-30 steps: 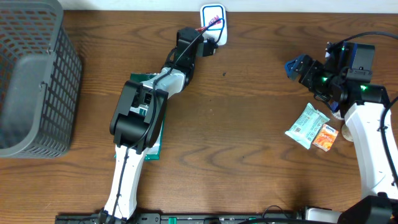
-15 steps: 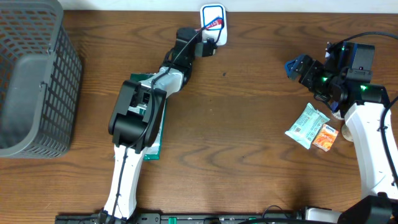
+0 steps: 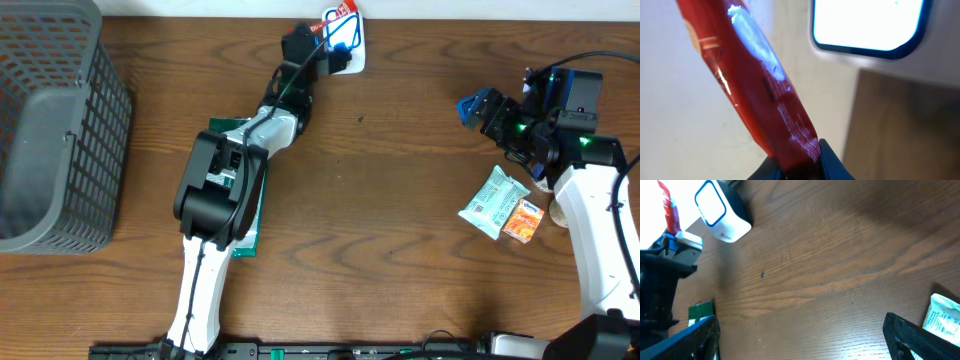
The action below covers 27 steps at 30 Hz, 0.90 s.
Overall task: Scan the item barcode
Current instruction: 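Carry the stick right with the left gripper and drop it near the Kleenex pack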
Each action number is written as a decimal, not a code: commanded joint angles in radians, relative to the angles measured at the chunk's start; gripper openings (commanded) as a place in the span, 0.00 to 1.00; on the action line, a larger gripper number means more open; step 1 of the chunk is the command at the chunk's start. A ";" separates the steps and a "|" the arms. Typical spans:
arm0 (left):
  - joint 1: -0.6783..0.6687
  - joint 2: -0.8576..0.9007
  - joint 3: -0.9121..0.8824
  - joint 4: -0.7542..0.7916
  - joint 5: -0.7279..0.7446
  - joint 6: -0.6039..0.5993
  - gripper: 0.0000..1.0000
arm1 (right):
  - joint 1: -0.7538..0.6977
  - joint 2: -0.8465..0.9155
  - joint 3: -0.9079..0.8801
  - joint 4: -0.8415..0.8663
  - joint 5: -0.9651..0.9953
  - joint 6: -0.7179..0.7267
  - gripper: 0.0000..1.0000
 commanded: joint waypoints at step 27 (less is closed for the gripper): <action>-0.309 -0.552 0.005 -1.021 0.806 -1.796 0.08 | -0.207 -0.106 0.327 -0.455 0.002 -0.050 0.99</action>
